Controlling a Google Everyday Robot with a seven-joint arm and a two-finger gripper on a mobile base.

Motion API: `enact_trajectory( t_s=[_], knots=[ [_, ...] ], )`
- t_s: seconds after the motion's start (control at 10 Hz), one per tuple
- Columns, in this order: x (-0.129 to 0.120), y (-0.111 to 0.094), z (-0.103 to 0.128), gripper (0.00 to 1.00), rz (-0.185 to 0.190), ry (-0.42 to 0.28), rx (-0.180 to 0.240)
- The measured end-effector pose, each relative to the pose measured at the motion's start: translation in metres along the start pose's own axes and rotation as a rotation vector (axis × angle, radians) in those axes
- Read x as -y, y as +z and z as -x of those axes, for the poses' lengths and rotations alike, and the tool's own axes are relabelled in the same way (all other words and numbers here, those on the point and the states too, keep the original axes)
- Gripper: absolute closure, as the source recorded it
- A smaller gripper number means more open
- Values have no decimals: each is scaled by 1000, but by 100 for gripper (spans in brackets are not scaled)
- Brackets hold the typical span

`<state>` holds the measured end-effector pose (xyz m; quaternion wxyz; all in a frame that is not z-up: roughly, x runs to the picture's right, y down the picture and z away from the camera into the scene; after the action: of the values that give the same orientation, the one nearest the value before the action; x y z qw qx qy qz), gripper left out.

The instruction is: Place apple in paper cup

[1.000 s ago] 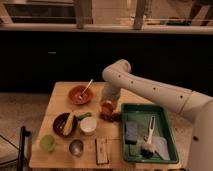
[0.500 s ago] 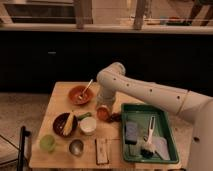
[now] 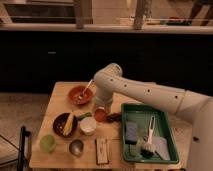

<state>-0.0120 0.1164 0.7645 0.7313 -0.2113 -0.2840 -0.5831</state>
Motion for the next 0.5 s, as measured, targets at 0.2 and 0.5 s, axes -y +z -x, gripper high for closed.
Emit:
enact_trajectory(
  t_s=[0.2, 0.5],
  knots=[
    [-2, -9, -14, 99, 3, 27, -13],
    [3, -22, -10, 99, 7, 30, -13]
  ],
)
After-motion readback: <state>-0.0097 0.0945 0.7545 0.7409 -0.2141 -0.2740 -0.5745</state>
